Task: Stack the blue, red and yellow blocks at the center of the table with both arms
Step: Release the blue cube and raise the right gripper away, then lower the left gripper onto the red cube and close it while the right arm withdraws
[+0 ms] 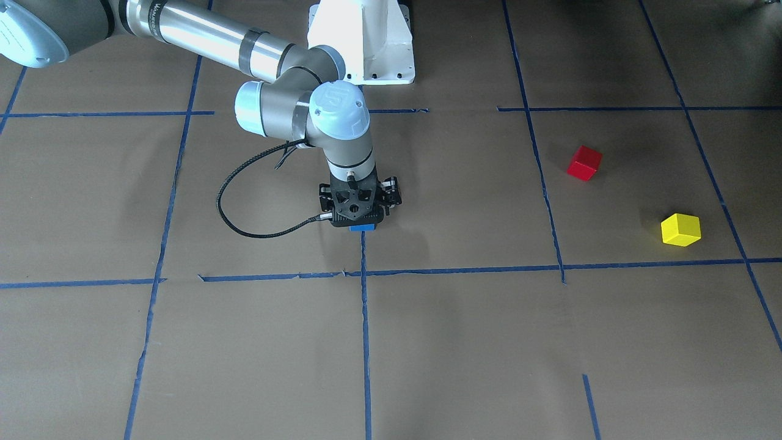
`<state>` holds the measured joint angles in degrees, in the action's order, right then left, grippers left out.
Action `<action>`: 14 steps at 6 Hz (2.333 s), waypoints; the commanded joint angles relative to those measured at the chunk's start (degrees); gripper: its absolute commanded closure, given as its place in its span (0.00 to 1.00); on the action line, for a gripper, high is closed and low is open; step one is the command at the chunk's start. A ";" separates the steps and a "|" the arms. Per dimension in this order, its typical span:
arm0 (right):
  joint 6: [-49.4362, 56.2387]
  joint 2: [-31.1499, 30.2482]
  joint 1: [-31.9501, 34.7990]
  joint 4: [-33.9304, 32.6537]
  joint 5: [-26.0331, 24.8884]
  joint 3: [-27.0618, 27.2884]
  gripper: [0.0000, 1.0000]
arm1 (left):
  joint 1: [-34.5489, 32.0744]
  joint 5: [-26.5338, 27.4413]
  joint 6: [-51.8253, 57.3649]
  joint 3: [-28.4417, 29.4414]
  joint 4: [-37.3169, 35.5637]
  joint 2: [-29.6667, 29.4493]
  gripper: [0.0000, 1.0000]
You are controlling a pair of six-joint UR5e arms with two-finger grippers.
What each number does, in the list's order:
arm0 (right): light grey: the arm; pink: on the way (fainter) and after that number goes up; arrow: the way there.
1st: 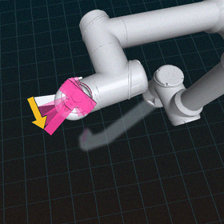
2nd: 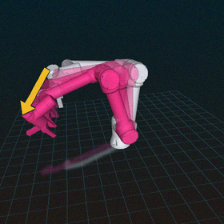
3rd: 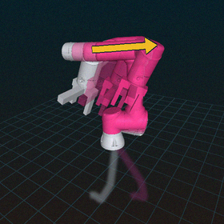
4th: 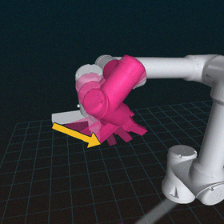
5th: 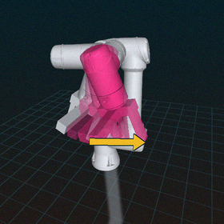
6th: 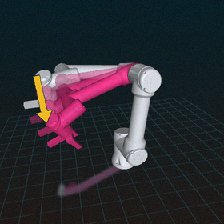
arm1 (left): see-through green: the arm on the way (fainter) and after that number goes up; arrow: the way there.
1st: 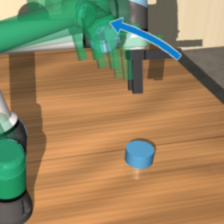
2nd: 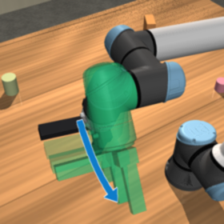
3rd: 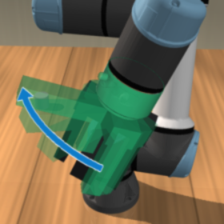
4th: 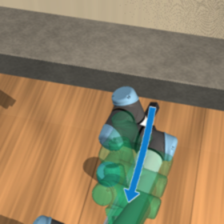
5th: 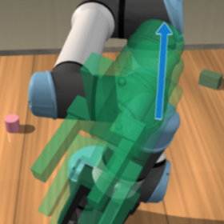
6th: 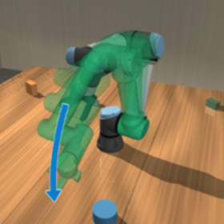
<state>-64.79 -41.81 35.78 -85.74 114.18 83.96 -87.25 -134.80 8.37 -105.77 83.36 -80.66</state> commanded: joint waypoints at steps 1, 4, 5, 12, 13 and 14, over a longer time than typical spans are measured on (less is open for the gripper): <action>2.39 -9.37 10.74 -4.61 12.22 13.36 0.00 | 6.95 -5.35 -0.89 -0.05 5.98 -0.20 0.00; 11.32 -28.99 18.87 -4.18 16.60 27.02 0.00 | 28.03 -0.86 -20.11 0.13 30.84 -3.34 0.00; 11.62 -30.95 19.41 -4.00 16.52 27.22 0.00 | 33.41 3.71 -25.89 0.39 33.60 -3.80 0.00; 11.71 -32.11 19.33 -3.91 15.82 27.66 0.00 | 45.05 14.04 -36.32 1.01 35.21 -5.21 0.05; 11.71 -32.11 19.42 -3.91 15.82 27.66 0.00 | 45.50 14.04 -36.23 1.36 35.21 -5.12 0.07; 11.80 -32.11 19.33 -3.91 15.82 27.66 0.00 | 45.68 14.13 -36.14 1.62 35.12 -5.12 0.16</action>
<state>-53.06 -73.91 55.14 -89.65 129.99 111.62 -41.86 -120.74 -27.84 -104.42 118.54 -85.82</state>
